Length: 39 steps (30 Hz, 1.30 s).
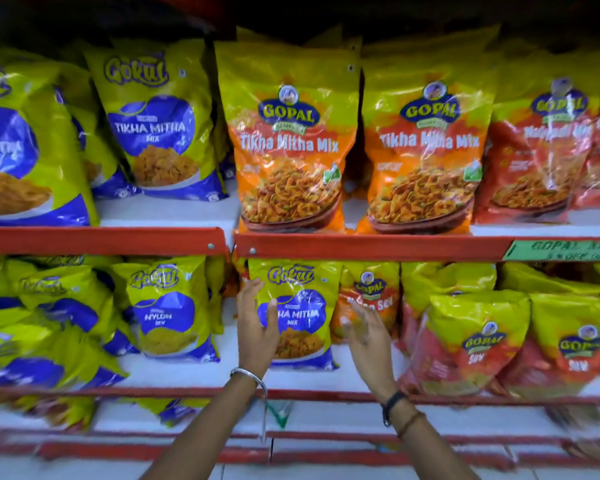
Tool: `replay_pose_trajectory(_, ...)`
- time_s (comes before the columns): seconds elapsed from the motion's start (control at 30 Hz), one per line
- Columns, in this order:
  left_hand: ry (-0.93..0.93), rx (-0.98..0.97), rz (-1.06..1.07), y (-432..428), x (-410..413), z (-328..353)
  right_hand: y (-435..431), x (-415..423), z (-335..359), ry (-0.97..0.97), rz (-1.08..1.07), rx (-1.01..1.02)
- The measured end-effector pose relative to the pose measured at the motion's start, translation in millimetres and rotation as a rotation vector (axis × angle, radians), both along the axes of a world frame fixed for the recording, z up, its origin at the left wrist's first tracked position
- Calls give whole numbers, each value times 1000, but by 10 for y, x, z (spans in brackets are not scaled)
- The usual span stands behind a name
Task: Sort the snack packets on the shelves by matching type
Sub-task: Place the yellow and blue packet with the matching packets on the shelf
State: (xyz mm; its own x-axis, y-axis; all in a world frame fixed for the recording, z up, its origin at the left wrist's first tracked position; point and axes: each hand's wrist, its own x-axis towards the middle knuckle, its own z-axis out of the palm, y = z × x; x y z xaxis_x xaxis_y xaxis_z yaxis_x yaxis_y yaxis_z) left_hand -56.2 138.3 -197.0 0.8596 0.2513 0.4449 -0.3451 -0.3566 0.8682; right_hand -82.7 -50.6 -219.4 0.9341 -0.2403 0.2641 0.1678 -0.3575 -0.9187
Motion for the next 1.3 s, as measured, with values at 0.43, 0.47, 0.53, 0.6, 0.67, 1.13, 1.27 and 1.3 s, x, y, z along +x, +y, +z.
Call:
replay_pose_trajectory(0.43,585,-7,-318,502,355,-788,197,495,-701,360,264,193)
replay_pose_trajectory(0.47,584,-16,-314,507,349,-767,206,482,-681,351,254,195)
replay_pose_trajectory(0.53,558,-35,-326,532,282,-700,235,396,-667,342,231,208)
replay_pose_trajectory(0.6,529,-65,-367,563,176,-670,255,267,-642,339,202,232)
replay_pose_trajectory(0.67,521,-102,-397,628,45,-689,307,100,-602,345,166,255)
replay_pose_trajectory(1.13,330,-223,-389,1464,-562,381,1033,-531,606,79,209,251)
replay_pose_trajectory(1.27,218,-255,-402,1656,-567,959,1242,-470,1209,-37,253,257)
replay_pose_trajectory(1.3,202,-273,-398,1689,-563,1076,1293,-462,1340,-55,271,279)
